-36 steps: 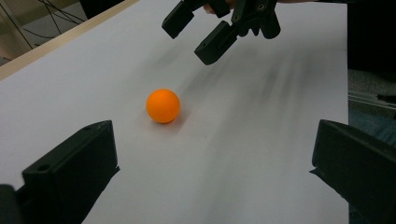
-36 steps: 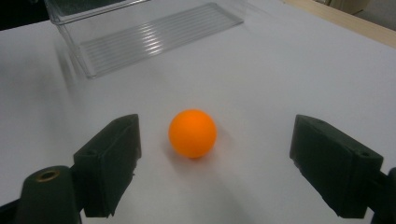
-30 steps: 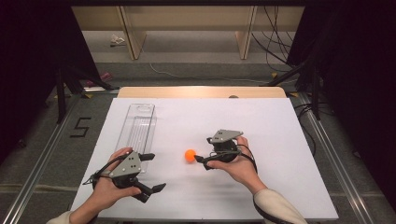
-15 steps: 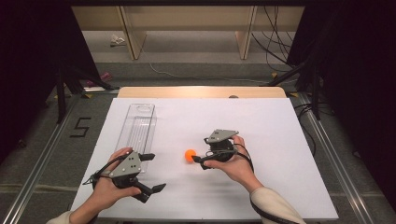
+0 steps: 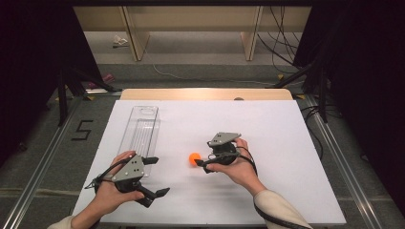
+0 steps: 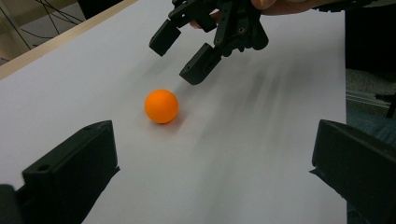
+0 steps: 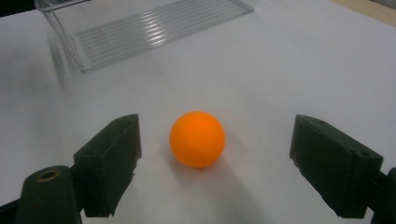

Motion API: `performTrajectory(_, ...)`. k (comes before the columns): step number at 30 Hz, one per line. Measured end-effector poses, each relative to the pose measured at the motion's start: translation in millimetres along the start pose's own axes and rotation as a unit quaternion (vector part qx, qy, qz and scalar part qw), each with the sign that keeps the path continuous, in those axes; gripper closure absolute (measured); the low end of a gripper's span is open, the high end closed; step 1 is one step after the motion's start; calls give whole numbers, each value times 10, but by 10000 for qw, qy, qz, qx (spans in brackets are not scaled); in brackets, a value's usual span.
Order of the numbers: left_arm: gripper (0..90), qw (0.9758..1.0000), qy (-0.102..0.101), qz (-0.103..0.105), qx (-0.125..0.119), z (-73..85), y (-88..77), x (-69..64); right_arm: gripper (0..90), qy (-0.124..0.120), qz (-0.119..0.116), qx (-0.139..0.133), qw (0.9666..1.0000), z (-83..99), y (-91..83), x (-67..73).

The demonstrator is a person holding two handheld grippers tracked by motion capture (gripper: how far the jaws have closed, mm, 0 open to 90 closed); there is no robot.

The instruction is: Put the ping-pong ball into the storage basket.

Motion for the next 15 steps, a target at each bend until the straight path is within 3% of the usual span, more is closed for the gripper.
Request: performTrajectory(15, 0, 10000, 6, 18, 2, 1, 0, -7, 176, 13, -36, 124, 9999, 24, 120, -10)
Point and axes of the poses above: each handheld gripper's, and its own axes: y roughly forward along the jaws, z roughly out of its underside, x roughly to its left, the point moved 9 cm from there along y, roughly forward along the jaws, and after that the axes turned 12 degrees about -z, right-handed, at the moved point
